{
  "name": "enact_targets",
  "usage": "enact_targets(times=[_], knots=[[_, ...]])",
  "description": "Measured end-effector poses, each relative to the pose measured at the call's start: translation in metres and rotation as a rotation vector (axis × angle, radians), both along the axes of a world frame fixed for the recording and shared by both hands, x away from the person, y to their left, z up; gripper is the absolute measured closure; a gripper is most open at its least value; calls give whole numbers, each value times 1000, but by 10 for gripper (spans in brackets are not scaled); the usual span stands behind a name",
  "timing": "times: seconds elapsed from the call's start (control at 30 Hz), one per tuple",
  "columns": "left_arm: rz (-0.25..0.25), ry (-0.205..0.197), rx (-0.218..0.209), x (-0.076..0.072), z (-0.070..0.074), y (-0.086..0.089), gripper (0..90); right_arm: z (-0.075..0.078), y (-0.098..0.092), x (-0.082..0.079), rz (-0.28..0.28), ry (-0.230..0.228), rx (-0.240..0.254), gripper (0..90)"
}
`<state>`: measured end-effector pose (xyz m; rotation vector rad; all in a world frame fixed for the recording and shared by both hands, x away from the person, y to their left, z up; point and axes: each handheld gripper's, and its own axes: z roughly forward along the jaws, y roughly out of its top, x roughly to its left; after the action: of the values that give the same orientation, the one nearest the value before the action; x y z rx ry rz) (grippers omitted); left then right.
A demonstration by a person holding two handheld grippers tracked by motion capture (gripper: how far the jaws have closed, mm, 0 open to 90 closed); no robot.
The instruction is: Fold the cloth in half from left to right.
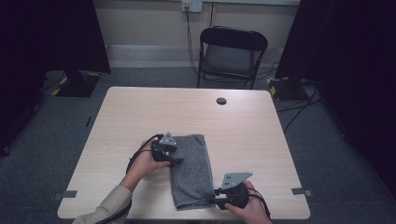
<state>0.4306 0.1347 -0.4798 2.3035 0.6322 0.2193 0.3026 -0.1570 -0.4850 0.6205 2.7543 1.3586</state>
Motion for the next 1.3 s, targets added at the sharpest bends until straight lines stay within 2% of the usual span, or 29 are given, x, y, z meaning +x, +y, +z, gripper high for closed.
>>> enact_targets(times=[0.07, 0.27, 0.4, 0.47, 0.57, 0.67, 0.73, 0.8, 0.9, 1.0, 1.1, 1.3], knots=[[1, 2, -6, 0, 0, -2, 394, 0, -7, -1, -6, 14, -13, 663], [-6, -4, -13, 0, 2, -7, 394, 1, -23, -1, -26, 12, -34, 602], [-7, -7, -15, 0, 2, -7, 393, 4, -30, 1, -37, -1, -50, 569], [-9, -9, -14, 0, 3, -7, 393, 7, -33, 3, -36, -18, -77, 574], [-11, -11, -19, 0, 4, -7, 392, 13, -38, 7, -49, -27, -72, 572], [-6, -13, -24, -1, 4, -6, 390, 19, -40, 11, -54, -19, -23, 590], [-5, -16, -24, -2, 4, -4, 390, 20, -36, 11, -40, -19, -6, 602], [-6, -19, -23, -3, 5, -4, 390, 18, -29, 11, -29, -20, -11, 620], [-16, -19, -35, -9, 7, -3, 382, 13, -19, 12, -22, -32, -24, 623], [-44, -25, -48, -20, 9, -4, 374, 8, -16, 16, -27, -19, -17, 628], [-63, -24, -75, -30, 10, -3, 367, 4, -18, 18, -31, -15, -32, 635], [-92, 8, -120, -49, 7, -5, 320, 5, -26, 23, -57, -25, -51, 641]])
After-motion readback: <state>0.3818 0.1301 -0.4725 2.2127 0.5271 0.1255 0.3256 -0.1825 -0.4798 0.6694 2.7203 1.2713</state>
